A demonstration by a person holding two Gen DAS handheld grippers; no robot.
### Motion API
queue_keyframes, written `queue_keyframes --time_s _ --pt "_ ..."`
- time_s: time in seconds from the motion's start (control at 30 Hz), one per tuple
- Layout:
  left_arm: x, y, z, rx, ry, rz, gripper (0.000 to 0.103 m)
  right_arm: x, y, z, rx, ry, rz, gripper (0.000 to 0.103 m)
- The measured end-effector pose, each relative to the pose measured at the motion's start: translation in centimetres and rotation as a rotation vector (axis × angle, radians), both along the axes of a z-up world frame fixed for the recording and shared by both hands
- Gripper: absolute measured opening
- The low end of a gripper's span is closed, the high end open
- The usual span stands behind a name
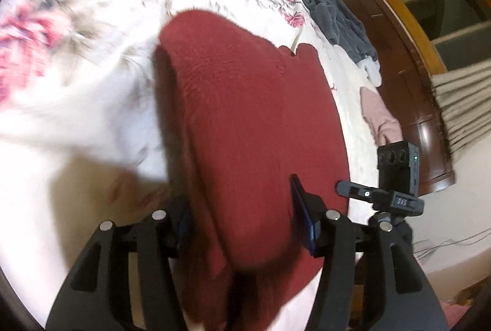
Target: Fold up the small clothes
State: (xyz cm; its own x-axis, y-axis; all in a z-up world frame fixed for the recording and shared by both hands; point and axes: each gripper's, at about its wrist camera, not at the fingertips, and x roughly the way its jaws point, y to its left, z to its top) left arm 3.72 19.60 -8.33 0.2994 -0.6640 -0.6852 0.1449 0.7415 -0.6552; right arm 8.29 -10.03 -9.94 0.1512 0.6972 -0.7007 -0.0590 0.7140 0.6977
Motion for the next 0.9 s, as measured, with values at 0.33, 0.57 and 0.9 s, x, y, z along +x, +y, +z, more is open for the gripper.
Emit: queue_keyframes --time_s 0.33,0.57,0.9 --pt "-5.3 -0.3 2.7 0.144 -0.11 -0.005 0.056 -4.7 0.7 -0.8 -0.002 0.036 0.007 0.062" --pt "-5.1 0.3 0.0 0.214 -0.025 0.042 0.053 -6.1 -0.3 -0.6 -0.015 0.029 -0.027 0.027" --pt "-5.5 1.6 -2.6 0.195 0.026 0.065 0.057 -6.2 0.3 -2.1 -0.11 0.056 -0.058 0.029"
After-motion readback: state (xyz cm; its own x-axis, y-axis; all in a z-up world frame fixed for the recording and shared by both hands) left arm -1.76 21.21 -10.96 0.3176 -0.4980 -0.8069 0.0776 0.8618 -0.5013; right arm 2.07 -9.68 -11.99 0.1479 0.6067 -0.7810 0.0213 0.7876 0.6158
